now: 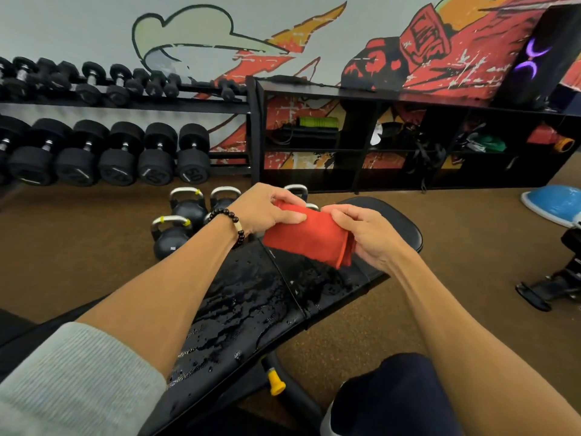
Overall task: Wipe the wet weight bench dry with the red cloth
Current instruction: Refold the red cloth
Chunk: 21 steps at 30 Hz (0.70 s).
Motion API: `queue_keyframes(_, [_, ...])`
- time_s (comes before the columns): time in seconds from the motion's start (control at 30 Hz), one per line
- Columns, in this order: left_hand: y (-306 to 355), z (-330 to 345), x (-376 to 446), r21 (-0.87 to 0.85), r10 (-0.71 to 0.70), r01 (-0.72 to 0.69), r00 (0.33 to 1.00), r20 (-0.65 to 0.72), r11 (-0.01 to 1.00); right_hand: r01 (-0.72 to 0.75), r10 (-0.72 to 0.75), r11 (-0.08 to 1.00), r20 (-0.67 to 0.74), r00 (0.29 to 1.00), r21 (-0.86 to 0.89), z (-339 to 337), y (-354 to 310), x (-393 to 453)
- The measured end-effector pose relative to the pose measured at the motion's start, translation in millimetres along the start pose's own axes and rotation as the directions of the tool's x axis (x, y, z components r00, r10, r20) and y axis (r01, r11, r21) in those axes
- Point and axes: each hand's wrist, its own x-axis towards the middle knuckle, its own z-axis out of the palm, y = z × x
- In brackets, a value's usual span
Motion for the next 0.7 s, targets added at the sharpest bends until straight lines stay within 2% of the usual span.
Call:
queue_keyframes(0.07, [1.3,-2.6,3.3,0.021,0.016,-0.015,0.999,-0.042,1.0,-0.021,0.032,0.997,0.14,0.99,-0.08,-6.8,-2.8,-0.5])
queue_keyframes(0.1, [1.7,-3.7,4.6,0.026,0.012,-0.011,0.998,-0.055,1.0,0.001,0.033,0.979,0.163,0.986,-0.205,-8.4,-4.8,-0.5])
queue_keyframes(0.2, [2.4,-7.6,7.4,0.083,-0.023,0.023,1.0,-0.009,0.996,0.111,-0.08,0.82,0.079,0.994,-0.561,-7.9,-6.6,2.1])
queue_keyframes(0.3, [-2.8,-8.7,12.6,0.231,-0.027,0.018,0.999,0.038,0.973,0.171,-0.226,0.706,0.009,0.974,-0.688,-12.4,-3.0,10.3])
queue_keyframes(0.37, [-8.1,-5.3,17.3,0.262,0.007,-0.005,1.0,-0.004,0.965,0.206,-0.291,0.683,-0.002,0.957,-0.701,-14.7,3.2,14.2])
queue_keyframes(0.47, [-13.1,2.8,22.7,0.195,0.006,0.011,0.997,-0.082,0.981,0.182,-0.258,0.76,-0.032,0.966,-0.623,-11.3,7.4,5.8])
queue_keyframes(0.53, [-19.8,8.4,25.7,0.045,-0.072,0.075,0.996,-0.056,0.996,0.142,-0.224,0.818,-0.081,0.971,-0.558,-8.1,14.2,0.5])
queue_keyframes(0.63, [-34.0,20.4,29.7,-0.268,-0.146,0.146,0.989,0.02,0.952,0.128,-0.174,0.939,-0.12,0.977,-0.319,-4.2,24.9,-6.3])
queue_keyframes(0.7, [-43.3,31.9,33.5,-0.391,-0.172,0.165,0.985,0.016,0.906,0.096,-0.146,0.947,-0.144,0.979,-0.305,-4.3,31.7,-8.3])
